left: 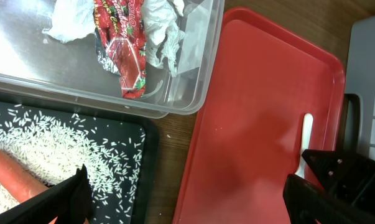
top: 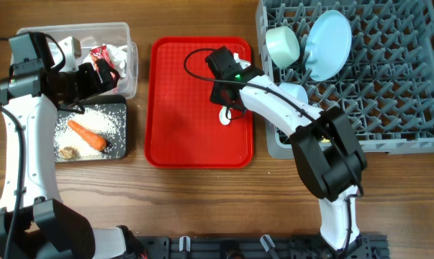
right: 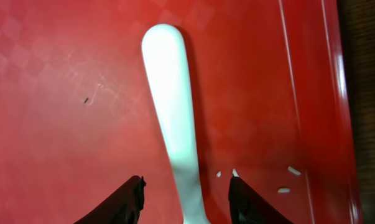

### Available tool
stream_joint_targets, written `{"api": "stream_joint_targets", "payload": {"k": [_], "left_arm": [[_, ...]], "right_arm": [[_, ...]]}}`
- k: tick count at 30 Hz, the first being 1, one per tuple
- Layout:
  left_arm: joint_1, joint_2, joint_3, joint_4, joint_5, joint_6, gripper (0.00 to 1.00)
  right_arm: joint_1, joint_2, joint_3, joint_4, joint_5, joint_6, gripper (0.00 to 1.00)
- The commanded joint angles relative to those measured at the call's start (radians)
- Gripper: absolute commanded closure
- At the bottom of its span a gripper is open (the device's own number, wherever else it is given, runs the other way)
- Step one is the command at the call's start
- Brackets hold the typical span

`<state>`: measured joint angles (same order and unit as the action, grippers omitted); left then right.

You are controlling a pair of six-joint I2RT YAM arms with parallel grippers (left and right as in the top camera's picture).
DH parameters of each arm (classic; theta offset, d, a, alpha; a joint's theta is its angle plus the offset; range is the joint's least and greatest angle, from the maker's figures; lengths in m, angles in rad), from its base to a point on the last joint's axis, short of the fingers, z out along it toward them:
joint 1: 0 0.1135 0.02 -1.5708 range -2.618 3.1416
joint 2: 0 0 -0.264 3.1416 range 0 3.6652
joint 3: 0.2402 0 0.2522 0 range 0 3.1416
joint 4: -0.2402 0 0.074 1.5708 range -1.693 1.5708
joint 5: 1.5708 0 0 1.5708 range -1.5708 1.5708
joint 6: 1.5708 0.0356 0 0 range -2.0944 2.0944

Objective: Sort waste into correct bins and load items into the dishwasher rack
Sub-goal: 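Lower the right gripper and grasp the white spoon by its handle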

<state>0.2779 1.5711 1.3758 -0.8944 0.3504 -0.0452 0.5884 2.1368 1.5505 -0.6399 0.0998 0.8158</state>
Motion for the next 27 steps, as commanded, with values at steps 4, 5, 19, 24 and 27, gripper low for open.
{"api": "stream_joint_targets", "payload": {"k": [4, 5, 19, 24, 27], "left_arm": [[0.006, 0.002, 0.014, 0.002, 0.016, 0.015, 0.00], [0.006, 0.002, 0.014, 0.002, 0.016, 0.015, 0.00], [0.006, 0.002, 0.014, 0.002, 0.016, 0.015, 0.00], [0.006, 0.002, 0.014, 0.002, 0.016, 0.015, 0.00], [0.006, 0.002, 0.014, 0.002, 0.016, 0.015, 0.00]], "right_arm": [[0.019, 0.050, -0.003, -0.001, 0.035, -0.030, 0.58], [0.020, 0.050, -0.003, -0.001, 0.036, -0.031, 0.59], [0.021, 0.050, 0.015, 0.000, -0.050, -0.101, 0.95], [0.020, 0.049, 0.028, -0.003, -0.101, -0.164, 0.96], [0.014, 0.050, 0.027, -0.003, -0.089, -0.156, 0.95]]}}
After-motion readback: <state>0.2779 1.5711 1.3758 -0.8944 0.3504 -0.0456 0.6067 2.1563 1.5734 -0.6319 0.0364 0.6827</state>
